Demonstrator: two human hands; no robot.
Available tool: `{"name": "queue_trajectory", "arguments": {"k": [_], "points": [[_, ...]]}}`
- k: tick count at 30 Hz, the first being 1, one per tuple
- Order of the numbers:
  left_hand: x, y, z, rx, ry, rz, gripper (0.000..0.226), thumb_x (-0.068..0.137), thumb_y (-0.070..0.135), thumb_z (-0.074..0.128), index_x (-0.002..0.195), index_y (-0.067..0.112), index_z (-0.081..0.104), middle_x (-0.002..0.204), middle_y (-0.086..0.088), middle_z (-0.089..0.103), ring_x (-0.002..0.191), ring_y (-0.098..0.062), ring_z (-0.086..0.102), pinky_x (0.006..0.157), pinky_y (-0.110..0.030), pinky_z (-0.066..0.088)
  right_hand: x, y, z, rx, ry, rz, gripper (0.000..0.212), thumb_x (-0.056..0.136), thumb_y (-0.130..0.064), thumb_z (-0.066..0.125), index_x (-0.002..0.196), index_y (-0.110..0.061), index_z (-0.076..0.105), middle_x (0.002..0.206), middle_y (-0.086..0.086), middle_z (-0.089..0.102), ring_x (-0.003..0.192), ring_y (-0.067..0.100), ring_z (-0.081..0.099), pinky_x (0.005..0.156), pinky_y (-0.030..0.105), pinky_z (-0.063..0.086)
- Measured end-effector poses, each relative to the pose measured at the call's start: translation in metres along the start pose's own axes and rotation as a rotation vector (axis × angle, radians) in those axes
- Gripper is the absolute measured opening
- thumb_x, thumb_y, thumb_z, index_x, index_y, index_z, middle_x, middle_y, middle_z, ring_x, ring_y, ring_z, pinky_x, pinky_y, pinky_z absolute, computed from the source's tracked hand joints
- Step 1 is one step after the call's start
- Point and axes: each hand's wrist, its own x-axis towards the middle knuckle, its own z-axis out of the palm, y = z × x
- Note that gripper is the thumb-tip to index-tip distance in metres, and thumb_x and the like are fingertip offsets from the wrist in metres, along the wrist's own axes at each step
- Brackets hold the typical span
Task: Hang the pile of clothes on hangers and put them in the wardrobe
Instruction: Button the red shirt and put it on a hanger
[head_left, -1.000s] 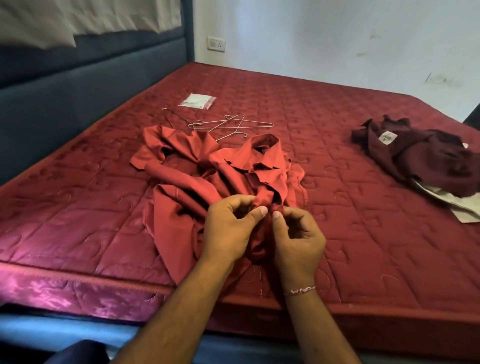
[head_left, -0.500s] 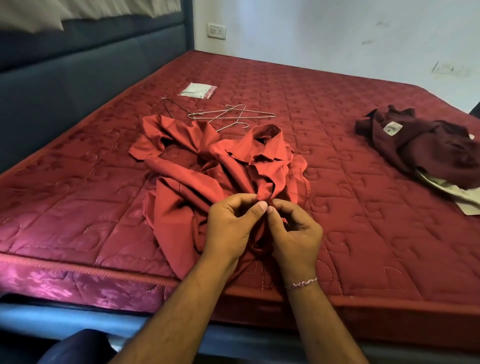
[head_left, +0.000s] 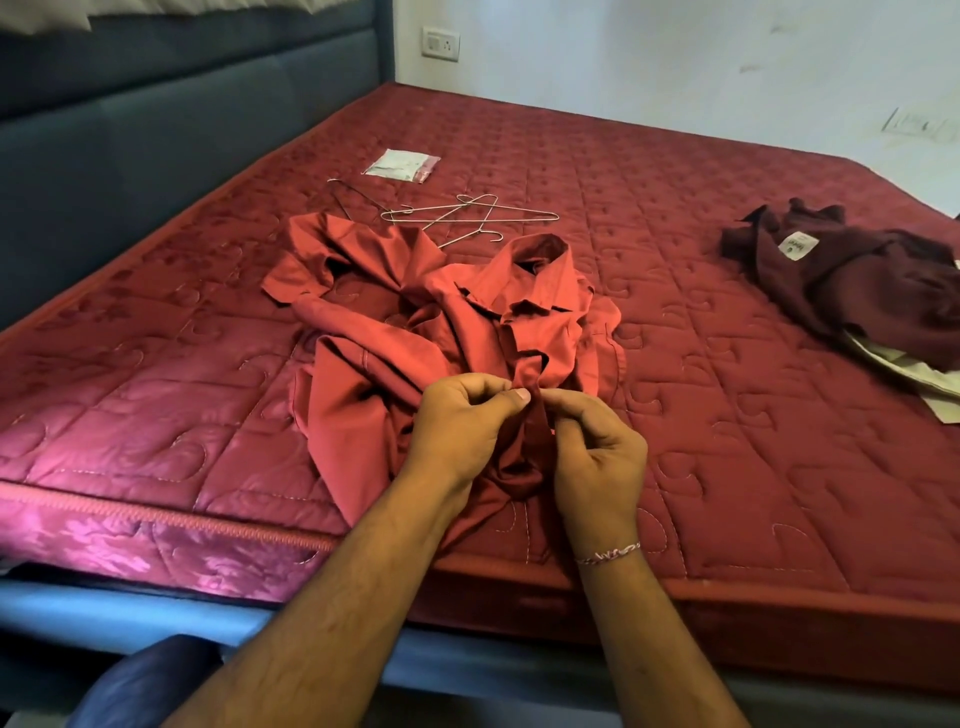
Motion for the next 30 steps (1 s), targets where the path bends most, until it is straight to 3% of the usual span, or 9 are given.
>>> {"name": "queue_trajectory", "arguments": {"k": [7, 10, 13, 16, 18, 21, 24, 28, 30], "points": [[0.007, -0.001, -0.004, 0.067, -0.056, -0.04, 0.032, 0.092, 0.0, 0.07, 0.065, 0.016, 0.074, 0.067, -0.004, 0.067, 0.067, -0.019, 0.056, 0.065, -0.03, 0.046, 0.001, 0.004, 0.001, -0.016, -0.067, 0.014, 0.026, 0.088, 0.001, 0.076, 0.104, -0.019, 0.079, 0.103, -0.005, 0.077, 0.099, 0.017, 0.072, 0.087, 0.025, 0.055], [0.009, -0.002, -0.007, 0.062, -0.086, -0.057, 0.023, 0.089, 0.006, 0.071, 0.068, 0.015, 0.076, 0.074, -0.012, 0.067, 0.074, -0.023, 0.055, 0.071, -0.035, 0.044, 0.002, 0.006, 0.001, -0.053, -0.094, 0.015, 0.024, 0.087, 0.0, 0.078, 0.105, -0.016, 0.08, 0.103, -0.004, 0.076, 0.1, 0.017, 0.072, 0.086, 0.031, 0.058], [0.008, -0.003, -0.008, -0.003, -0.048, -0.084, 0.016, 0.089, 0.009, 0.07, 0.074, 0.01, 0.076, 0.076, -0.015, 0.064, 0.075, -0.024, 0.054, 0.067, -0.031, 0.044, 0.002, 0.006, 0.005, -0.097, -0.097, 0.021, 0.025, 0.085, -0.002, 0.079, 0.103, -0.019, 0.079, 0.101, -0.005, 0.075, 0.097, 0.016, 0.072, 0.083, 0.034, 0.059], [0.005, -0.008, -0.009, -0.014, -0.082, -0.055, 0.014, 0.092, 0.009, 0.074, 0.083, -0.002, 0.075, 0.079, -0.02, 0.07, 0.074, -0.025, 0.061, 0.071, -0.033, 0.052, 0.002, 0.007, 0.006, -0.112, -0.079, 0.024, 0.023, 0.086, -0.002, 0.078, 0.1, -0.02, 0.079, 0.097, -0.007, 0.075, 0.091, 0.015, 0.072, 0.079, 0.036, 0.06], [0.005, -0.01, -0.009, 0.03, -0.088, -0.026, 0.01, 0.091, 0.006, 0.075, 0.084, 0.0, 0.076, 0.08, -0.02, 0.072, 0.075, -0.026, 0.064, 0.075, -0.037, 0.054, 0.0, 0.01, 0.005, -0.117, -0.086, 0.04, 0.02, 0.086, -0.003, 0.078, 0.1, -0.018, 0.08, 0.097, -0.007, 0.076, 0.091, 0.016, 0.072, 0.08, 0.039, 0.06], [0.006, -0.009, -0.011, 0.029, -0.089, -0.038, 0.016, 0.093, 0.002, 0.07, 0.078, 0.006, 0.074, 0.071, -0.012, 0.068, 0.066, -0.02, 0.061, 0.066, -0.03, 0.051, 0.001, 0.01, 0.004, 0.038, -0.119, 0.152, 0.021, 0.086, -0.001, 0.078, 0.103, -0.013, 0.079, 0.1, 0.001, 0.078, 0.097, 0.022, 0.074, 0.088, 0.044, 0.06], [0.004, -0.004, -0.014, -0.053, -0.162, -0.082, 0.017, 0.096, 0.005, 0.067, 0.08, 0.01, 0.071, 0.075, -0.008, 0.066, 0.067, -0.015, 0.06, 0.061, -0.025, 0.049, 0.003, 0.006, 0.003, 0.238, -0.102, 0.28, 0.02, 0.086, 0.005, 0.076, 0.1, -0.009, 0.079, 0.1, 0.008, 0.079, 0.099, 0.024, 0.074, 0.091, 0.04, 0.059], [0.01, -0.002, -0.011, -0.172, -0.055, -0.041, 0.015, 0.101, 0.007, 0.061, 0.087, 0.011, 0.066, 0.074, -0.003, 0.062, 0.066, -0.012, 0.055, 0.064, -0.026, 0.05, 0.0, 0.006, 0.004, 0.061, -0.118, 0.188, 0.006, 0.09, -0.012, 0.077, 0.095, -0.017, 0.078, 0.09, 0.001, 0.077, 0.082, 0.016, 0.072, 0.076, 0.042, 0.061], [0.021, -0.001, -0.016, 0.008, 0.039, 0.126, 0.012, 0.102, 0.012, 0.061, 0.091, 0.009, 0.065, 0.078, -0.002, 0.059, 0.073, -0.012, 0.051, 0.071, -0.03, 0.046, -0.003, 0.006, 0.005, -0.085, -0.136, 0.115, 0.004, 0.089, -0.016, 0.079, 0.091, -0.019, 0.076, 0.083, -0.006, 0.076, 0.076, 0.01, 0.071, 0.071, 0.036, 0.059]]}}
